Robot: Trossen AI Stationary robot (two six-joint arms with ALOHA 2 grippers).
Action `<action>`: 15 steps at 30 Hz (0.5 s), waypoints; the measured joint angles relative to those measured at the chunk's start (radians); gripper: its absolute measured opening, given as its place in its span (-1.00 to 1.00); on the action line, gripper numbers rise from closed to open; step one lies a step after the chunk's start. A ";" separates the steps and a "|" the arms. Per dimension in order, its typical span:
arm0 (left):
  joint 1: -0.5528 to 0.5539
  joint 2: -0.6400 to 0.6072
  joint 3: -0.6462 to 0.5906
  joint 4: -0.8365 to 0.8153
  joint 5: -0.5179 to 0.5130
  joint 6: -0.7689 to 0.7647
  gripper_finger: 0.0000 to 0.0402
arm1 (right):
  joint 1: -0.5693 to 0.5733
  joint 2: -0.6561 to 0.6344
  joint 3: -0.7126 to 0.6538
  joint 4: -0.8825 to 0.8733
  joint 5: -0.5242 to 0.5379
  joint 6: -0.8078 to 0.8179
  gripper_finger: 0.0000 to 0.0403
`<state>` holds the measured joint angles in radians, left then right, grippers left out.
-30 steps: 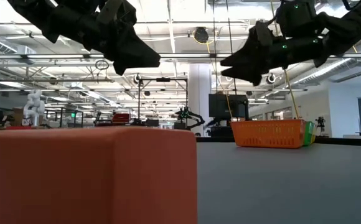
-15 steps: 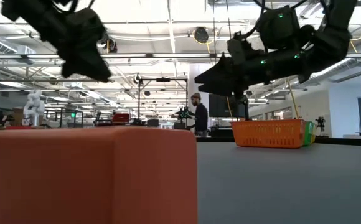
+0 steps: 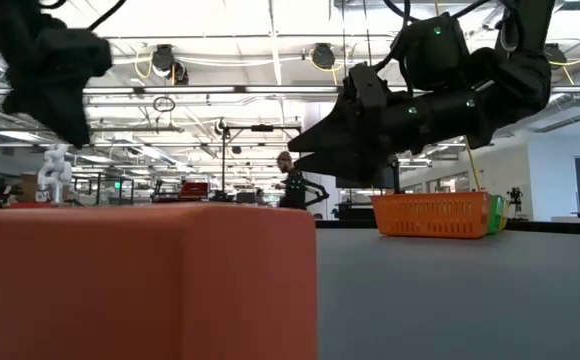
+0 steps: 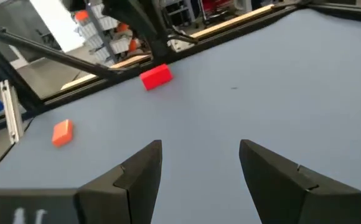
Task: Sort & place blocks by color
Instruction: Put the red block into the yellow bin
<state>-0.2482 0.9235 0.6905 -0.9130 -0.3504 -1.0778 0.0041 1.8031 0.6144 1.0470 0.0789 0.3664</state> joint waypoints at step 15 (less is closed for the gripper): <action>-0.088 0.117 0.010 0.044 0.114 -0.179 -0.46 | 0.068 0.022 -0.001 0.072 0.234 -0.099 0.03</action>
<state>-0.3359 1.0408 0.7010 -0.8689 -0.2361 -1.2566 0.0725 1.8256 0.6137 1.1189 0.3128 0.2676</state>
